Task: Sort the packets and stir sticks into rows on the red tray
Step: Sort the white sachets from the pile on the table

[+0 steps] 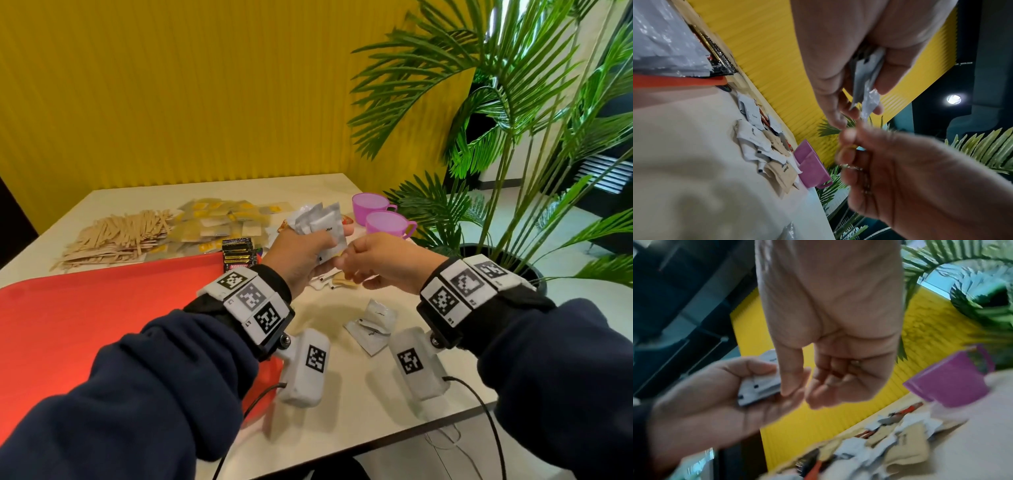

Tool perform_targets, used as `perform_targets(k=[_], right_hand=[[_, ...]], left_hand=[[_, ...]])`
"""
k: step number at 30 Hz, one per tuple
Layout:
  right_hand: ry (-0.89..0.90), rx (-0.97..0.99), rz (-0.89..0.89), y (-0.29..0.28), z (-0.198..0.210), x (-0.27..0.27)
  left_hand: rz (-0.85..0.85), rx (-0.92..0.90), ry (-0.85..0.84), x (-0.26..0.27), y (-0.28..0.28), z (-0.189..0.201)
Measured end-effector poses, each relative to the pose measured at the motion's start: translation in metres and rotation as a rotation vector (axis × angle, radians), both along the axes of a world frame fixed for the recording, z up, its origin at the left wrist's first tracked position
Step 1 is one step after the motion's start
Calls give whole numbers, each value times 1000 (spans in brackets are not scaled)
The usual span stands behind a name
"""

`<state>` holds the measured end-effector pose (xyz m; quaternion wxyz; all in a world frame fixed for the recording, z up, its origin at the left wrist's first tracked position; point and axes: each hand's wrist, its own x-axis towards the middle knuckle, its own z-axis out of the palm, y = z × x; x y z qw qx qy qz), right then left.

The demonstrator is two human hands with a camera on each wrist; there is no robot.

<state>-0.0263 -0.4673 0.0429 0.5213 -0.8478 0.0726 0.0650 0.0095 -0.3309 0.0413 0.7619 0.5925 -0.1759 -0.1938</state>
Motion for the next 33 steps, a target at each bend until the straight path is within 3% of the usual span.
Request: perform_targets(k=[3, 5, 8, 13, 17, 20, 23, 28, 33], right_hand=[[55, -588, 85, -13, -11, 6], [192, -794, 152, -21, -20, 7], [338, -873, 206, -25, -27, 5], [364, -981, 233, -25, -44, 11], [353, -978, 243, -24, -41, 14], [226, -991, 263, -23, -30, 14], [85, -827, 249, -27, -13, 13], [-114, -377, 225, -23, 12, 6], [-319, -300, 152, -9, 19, 6]], left_hand=[[20, -17, 40, 4, 2, 0], [20, -14, 51, 6, 2, -2], [31, -37, 78, 9, 3, -3], [8, -7, 116, 10, 3, -5], [30, 28, 128, 11, 3, -7], [20, 32, 142, 13, 4, -6], [7, 27, 167, 14, 5, -7], [-55, 58, 155, 10, 3, -12], [-235, 171, 87, -1, 2, -11]])
